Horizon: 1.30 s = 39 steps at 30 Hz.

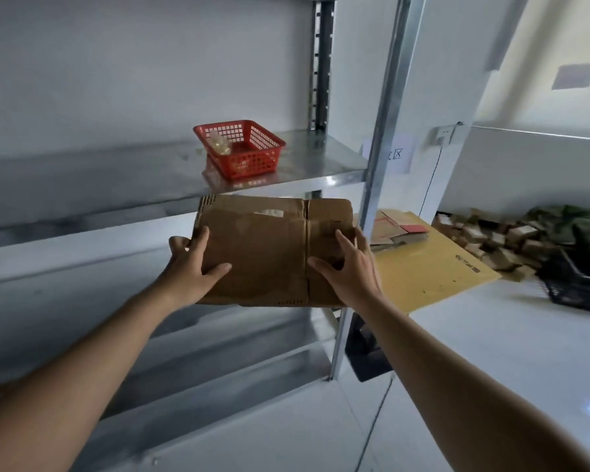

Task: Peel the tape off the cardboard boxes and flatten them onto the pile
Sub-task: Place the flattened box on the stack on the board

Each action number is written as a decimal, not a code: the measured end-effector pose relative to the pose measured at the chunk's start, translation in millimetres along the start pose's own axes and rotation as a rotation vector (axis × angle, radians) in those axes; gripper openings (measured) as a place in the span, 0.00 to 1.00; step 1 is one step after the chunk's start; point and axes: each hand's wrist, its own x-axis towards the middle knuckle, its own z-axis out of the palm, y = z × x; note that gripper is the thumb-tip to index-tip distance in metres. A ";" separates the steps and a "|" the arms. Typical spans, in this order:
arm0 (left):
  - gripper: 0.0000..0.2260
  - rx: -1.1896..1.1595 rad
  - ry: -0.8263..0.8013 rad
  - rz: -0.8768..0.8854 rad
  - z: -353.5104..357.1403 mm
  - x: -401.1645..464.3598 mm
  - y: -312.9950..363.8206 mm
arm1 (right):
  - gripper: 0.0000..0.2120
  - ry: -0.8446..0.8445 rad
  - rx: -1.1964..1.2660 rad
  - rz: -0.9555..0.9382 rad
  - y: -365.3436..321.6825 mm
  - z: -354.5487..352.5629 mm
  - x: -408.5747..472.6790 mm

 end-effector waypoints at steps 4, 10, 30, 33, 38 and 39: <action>0.42 0.002 -0.060 0.007 65.0 3.0 58.1 | 0.46 -0.021 -0.037 0.072 73.4 -35.4 -6.7; 0.41 0.016 -0.132 0.027 150.6 24.1 137.9 | 0.44 -0.046 -0.086 0.193 170.2 -78.5 -2.6; 0.39 0.060 -0.339 0.027 409.8 231.3 347.5 | 0.37 -0.101 -0.182 0.431 460.1 -150.4 195.2; 0.39 0.052 -0.341 -0.014 432.8 269.7 372.0 | 0.36 -0.115 -0.163 0.424 492.9 -151.8 237.4; 0.39 0.098 -0.289 -0.104 478.2 331.9 407.7 | 0.34 -0.181 -0.182 0.332 558.1 -148.3 322.3; 0.40 0.114 -0.275 -0.122 489.3 342.3 414.2 | 0.34 -0.197 -0.187 0.299 572.2 -146.6 340.9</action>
